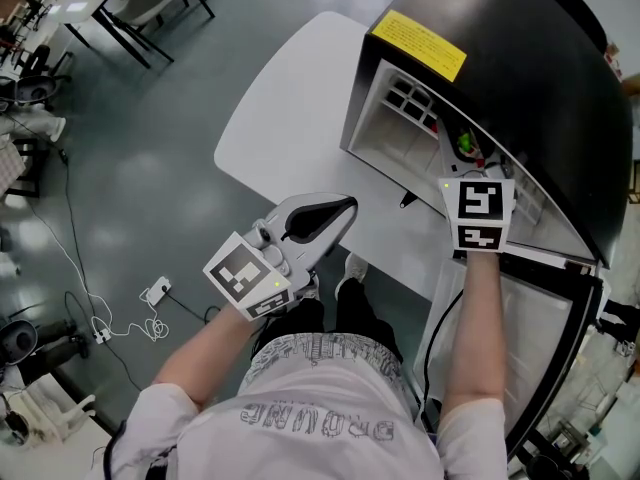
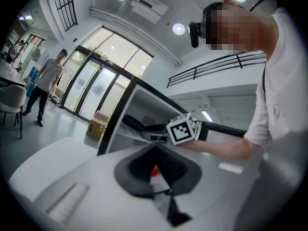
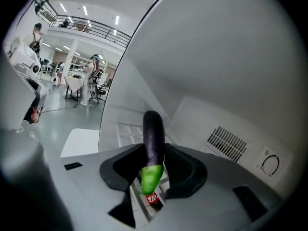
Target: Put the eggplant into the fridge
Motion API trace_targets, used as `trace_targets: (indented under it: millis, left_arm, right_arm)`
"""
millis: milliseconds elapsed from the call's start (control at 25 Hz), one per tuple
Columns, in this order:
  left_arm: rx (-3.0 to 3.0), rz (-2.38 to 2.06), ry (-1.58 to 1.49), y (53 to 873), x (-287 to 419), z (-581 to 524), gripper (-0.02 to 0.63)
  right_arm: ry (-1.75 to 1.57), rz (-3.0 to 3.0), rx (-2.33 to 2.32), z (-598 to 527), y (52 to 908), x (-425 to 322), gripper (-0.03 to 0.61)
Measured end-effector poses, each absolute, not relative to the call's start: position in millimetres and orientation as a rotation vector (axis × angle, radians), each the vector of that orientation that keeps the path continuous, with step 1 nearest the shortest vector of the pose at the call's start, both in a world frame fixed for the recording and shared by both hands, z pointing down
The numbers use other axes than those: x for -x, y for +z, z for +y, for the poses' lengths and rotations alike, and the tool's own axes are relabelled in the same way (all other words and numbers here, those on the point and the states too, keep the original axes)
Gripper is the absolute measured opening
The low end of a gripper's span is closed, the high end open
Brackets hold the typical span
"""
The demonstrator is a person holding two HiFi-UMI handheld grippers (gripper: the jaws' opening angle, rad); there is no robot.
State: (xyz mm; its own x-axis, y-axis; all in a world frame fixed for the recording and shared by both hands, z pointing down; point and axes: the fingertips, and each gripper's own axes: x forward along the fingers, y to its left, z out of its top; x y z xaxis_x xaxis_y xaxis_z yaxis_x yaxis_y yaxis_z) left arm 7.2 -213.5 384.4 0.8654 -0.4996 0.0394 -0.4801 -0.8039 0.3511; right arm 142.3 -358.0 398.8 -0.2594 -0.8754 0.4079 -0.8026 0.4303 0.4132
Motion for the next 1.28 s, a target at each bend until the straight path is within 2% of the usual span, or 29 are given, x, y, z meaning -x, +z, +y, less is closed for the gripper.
trace_targets:
  millis: [1280]
  left_arm:
    - [-2.724, -0.723, -0.065, 371.8, -3.1, -198.2, 0.008]
  right_arm:
    - [-0.189, -2.110, -1.457, -340.5, 383.5, -140.1, 0.167]
